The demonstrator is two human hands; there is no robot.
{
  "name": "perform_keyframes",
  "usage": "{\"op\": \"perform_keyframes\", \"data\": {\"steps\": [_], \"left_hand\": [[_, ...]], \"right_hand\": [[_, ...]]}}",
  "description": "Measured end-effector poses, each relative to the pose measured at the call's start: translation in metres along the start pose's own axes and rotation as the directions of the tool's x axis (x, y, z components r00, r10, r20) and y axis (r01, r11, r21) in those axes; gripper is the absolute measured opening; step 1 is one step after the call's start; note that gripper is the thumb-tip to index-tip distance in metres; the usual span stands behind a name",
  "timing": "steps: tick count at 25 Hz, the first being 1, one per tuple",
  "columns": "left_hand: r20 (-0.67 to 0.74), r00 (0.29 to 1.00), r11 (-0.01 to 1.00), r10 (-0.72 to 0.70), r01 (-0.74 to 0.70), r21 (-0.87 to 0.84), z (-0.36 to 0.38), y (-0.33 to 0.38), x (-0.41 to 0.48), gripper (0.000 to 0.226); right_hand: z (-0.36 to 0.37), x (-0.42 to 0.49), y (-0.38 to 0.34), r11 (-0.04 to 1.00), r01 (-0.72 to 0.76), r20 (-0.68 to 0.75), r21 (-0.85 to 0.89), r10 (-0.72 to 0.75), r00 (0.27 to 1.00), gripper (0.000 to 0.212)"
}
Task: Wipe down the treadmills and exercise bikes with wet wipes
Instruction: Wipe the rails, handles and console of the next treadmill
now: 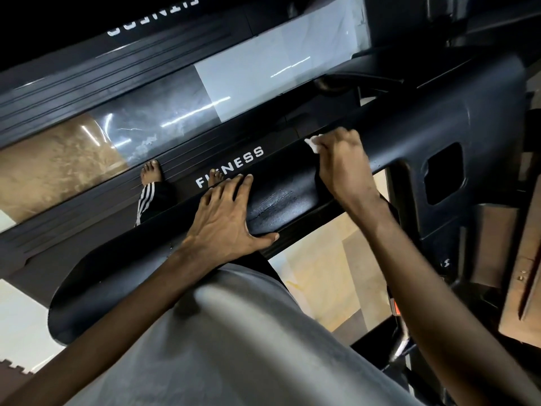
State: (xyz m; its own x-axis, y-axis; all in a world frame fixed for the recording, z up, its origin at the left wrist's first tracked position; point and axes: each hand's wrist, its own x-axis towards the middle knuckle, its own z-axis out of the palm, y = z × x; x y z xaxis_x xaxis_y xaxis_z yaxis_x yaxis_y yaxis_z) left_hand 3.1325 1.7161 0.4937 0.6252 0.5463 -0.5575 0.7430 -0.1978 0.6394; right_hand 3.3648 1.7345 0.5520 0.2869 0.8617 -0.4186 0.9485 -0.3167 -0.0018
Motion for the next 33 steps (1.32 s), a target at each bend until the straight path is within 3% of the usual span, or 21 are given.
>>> {"op": "perform_keyframes", "data": {"steps": [3,8,12,17,22,30,32,33], "left_hand": [[0.000,1.000,1.000,-0.001,0.001,-0.004,0.000,0.001,0.000,0.126],[-0.006,1.000,1.000,0.001,-0.001,0.002,-0.001,0.004,-0.001,0.124],[0.003,0.999,0.999,0.040,-0.040,-0.013,-0.003,0.019,0.004,0.114],[-0.055,0.990,0.992,0.127,-0.127,0.010,-0.001,0.059,0.023,0.096],[-0.061,0.989,0.991,0.136,-0.135,0.026,0.004,0.082,0.042,0.098],[-0.112,0.990,0.995,0.090,-0.086,0.043,0.012,0.095,0.052,0.098],[-0.139,0.987,0.996,0.077,-0.071,0.048,0.016,0.100,0.056,0.099],[-0.152,0.986,0.997,0.067,-0.061,0.044,0.018,0.101,0.057,0.099]], "right_hand": [[0.004,-0.046,0.004,0.982,0.031,-0.134,0.188,-0.006,0.991,0.025],[0.010,-0.073,0.023,0.912,-0.195,-0.286,0.360,0.307,0.908,0.019],[0.013,-0.082,0.024,0.950,-0.026,-0.257,0.312,0.111,0.960,0.018],[-0.005,-0.062,0.082,0.922,-0.256,-0.327,0.290,0.347,0.879,0.025],[0.014,-0.072,0.058,0.947,0.017,-0.345,0.321,0.100,0.933,0.025],[-0.004,-0.040,0.137,0.896,-0.193,-0.462,0.400,0.379,0.802,0.029],[0.001,-0.039,0.131,0.890,-0.204,-0.434,0.408,0.386,0.814,0.032],[0.003,-0.039,0.121,0.906,-0.179,-0.398,0.384,0.337,0.853,0.032]]}}
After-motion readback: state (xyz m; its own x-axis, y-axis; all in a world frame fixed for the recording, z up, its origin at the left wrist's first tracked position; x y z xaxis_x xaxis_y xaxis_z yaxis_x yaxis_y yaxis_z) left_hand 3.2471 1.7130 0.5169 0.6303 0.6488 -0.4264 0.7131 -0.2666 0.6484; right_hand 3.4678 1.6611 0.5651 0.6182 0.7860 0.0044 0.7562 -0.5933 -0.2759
